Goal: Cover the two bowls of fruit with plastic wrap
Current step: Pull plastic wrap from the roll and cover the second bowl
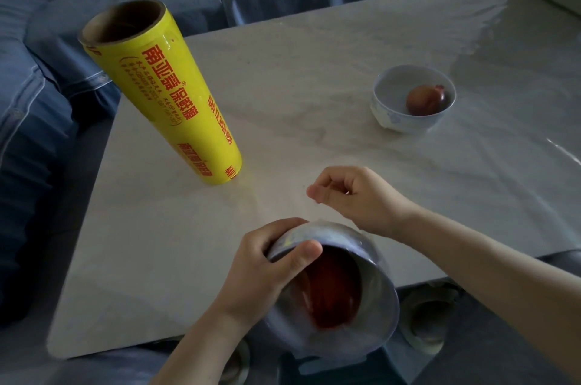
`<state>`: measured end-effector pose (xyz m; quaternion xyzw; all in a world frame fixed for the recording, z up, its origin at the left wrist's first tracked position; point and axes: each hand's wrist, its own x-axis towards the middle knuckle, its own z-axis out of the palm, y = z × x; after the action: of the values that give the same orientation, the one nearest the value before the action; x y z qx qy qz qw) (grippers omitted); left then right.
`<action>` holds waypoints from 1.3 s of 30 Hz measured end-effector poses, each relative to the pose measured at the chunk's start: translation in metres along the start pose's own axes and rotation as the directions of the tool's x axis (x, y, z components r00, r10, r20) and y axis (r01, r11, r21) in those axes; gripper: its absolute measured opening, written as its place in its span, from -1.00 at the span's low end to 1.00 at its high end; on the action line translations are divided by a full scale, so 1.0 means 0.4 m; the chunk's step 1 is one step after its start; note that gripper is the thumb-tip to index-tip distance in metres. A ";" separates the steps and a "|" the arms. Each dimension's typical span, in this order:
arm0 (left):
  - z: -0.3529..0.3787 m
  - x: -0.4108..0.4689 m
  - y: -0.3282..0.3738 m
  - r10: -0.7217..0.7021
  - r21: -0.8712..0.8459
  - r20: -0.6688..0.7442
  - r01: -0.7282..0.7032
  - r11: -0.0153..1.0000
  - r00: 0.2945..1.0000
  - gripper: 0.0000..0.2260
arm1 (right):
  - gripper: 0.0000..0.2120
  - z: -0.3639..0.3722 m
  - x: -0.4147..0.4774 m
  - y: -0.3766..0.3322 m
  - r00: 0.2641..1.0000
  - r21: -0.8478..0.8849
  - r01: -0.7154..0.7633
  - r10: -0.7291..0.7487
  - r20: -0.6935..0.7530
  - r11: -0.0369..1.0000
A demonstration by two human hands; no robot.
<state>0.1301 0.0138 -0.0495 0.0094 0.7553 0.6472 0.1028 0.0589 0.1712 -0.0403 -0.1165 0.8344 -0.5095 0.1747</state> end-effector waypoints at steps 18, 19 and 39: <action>-0.018 0.011 -0.014 0.023 -0.085 -0.250 -0.046 0.995 0.968 -0.68 | -0.66 -0.003 -0.106 0.026 0.970 0.600 -0.240 0.161 0.183 0.763; -0.020 0.013 -0.013 0.019 -0.083 -0.254 -0.041 0.996 0.967 -0.69 | -0.63 -0.010 -0.108 0.027 0.984 0.512 -0.169 0.112 0.140 0.842; -0.026 0.002 -0.009 0.019 0.049 -0.179 -0.011 0.999 0.984 -0.67 | -0.28 -0.016 -0.098 0.023 0.981 0.221 0.159 -0.179 0.076 0.962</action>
<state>0.1280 0.0032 -0.0515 -0.0408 0.7766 0.6281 0.0293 0.0918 0.1949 -0.0391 -0.1920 0.7524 -0.6034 0.1815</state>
